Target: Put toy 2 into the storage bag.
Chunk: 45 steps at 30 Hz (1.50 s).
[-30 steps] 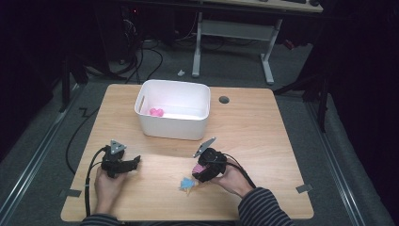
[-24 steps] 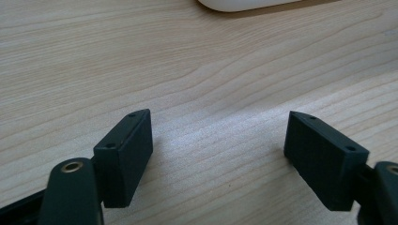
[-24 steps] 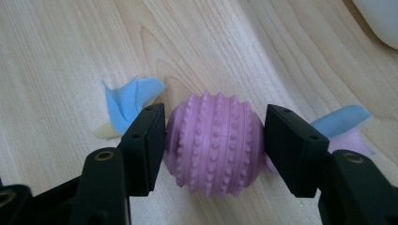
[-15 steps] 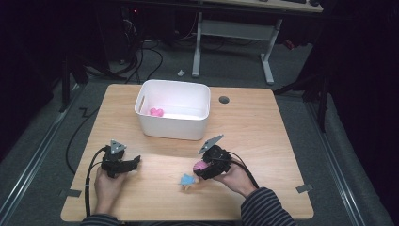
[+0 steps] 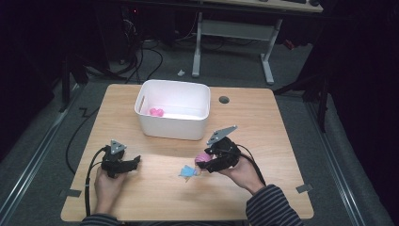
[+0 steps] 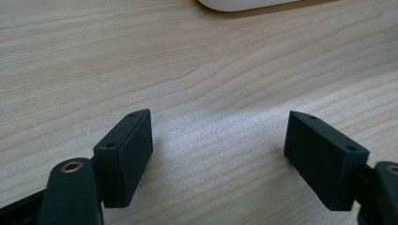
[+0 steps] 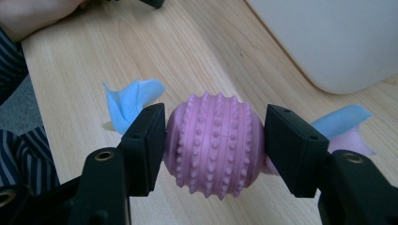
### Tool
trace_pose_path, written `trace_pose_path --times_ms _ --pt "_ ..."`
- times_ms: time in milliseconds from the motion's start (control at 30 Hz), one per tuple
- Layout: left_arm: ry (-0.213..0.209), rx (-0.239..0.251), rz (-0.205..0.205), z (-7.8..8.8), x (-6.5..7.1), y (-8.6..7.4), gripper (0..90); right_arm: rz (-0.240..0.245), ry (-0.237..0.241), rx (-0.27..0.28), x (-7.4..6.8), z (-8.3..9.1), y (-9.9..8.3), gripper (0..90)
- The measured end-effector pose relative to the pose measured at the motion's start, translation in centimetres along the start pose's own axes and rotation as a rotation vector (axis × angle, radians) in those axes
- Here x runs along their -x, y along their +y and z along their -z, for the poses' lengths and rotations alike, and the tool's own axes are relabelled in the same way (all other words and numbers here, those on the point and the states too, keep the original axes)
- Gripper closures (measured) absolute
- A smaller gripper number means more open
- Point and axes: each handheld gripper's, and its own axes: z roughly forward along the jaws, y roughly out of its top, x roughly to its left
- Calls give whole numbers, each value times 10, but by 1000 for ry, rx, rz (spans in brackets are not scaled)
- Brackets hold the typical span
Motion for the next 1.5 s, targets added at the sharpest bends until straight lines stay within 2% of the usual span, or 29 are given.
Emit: trace_pose_path --times_ms 67,400,467,667,1000,1500 --pt "0 0 0 0 0 0 241 -14 4 9 2 3 1 406" --pt "0 -1 -1 0 0 0 242 -16 -29 38 11 22 15 406" --pt "0 -1 -1 0 0 0 241 -21 -24 50 12 25 17 406" --pt "0 0 -1 0 0 0 242 -21 -35 51 17 33 27 408" --pt "0 0 -1 0 0 0 242 -31 -56 54 29 40 41 410" --pt "0 -1 -1 0 0 0 242 -54 -73 93 43 50 64 410"
